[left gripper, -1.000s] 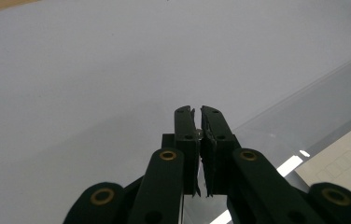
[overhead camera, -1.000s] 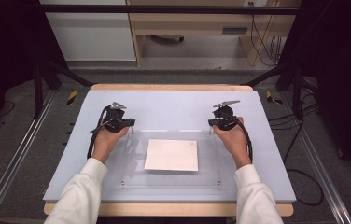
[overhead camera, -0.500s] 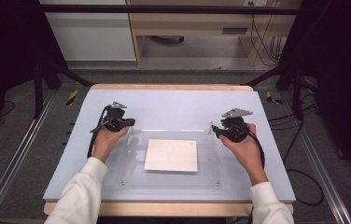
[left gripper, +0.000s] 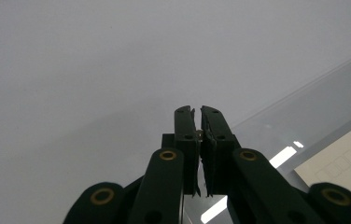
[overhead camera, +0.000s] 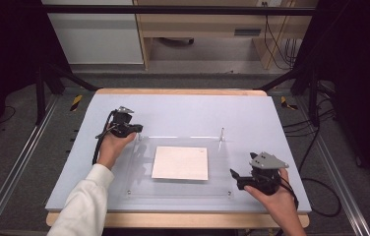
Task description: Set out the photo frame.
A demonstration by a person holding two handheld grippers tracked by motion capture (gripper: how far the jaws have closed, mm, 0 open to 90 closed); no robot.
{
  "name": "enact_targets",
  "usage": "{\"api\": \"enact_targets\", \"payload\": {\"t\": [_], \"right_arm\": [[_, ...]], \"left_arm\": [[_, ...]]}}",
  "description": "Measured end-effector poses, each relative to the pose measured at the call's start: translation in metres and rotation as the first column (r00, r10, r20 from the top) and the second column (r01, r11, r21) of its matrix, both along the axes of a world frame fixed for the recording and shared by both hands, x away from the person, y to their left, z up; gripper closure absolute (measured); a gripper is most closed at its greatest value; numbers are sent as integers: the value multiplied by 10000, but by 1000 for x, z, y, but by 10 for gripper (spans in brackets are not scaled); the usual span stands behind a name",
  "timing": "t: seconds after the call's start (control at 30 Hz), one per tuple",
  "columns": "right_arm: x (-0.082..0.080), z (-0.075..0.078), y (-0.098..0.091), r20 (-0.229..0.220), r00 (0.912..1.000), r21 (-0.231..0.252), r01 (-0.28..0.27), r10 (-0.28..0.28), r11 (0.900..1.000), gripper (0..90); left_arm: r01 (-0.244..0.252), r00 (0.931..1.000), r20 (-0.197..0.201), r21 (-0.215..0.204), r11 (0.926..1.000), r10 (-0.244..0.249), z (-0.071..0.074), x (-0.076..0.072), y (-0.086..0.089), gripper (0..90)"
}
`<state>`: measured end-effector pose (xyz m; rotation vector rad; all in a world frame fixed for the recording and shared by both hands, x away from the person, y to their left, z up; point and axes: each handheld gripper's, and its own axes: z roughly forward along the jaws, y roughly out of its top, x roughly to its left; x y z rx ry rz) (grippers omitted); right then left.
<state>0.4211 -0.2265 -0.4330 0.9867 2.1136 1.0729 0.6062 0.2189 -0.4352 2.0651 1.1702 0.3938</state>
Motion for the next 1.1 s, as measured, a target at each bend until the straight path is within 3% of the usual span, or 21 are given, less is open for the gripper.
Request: {"api": "enact_targets", "payload": {"t": [0.1, 0.37, 0.57, 0.8, 1.1], "right_arm": [[-16, -2, -1, 147, 9995, -336, -272, 277, 9991, 83], [-44, -1, 0, 322, 9964, -441, -776, 790, 9960, 84], [-55, -5, 0, 240, 9952, -454, -938, 950, 9946, 99], [-67, -16, 5, 43, 9916, -1001, -1285, 1296, 9866, 110], [-63, -35, 14, -110, 9902, -1660, -1391, 1392, 9763, 169]], "left_arm": [[-10, 10000, -25, 18, 10000, 11, 0, 0, 0, 850], [-27, 10000, -83, 45, 10000, 27, 0, 1, -1, 850], [-21, 9999, -145, 130, 9999, 23, 1, 1, -1, 850], [-46, 9998, -201, 79, 10000, 47, 0, 3, -1, 850], [56, 9994, -335, 51, 10000, -54, 1, 5, 0, 849]]}}
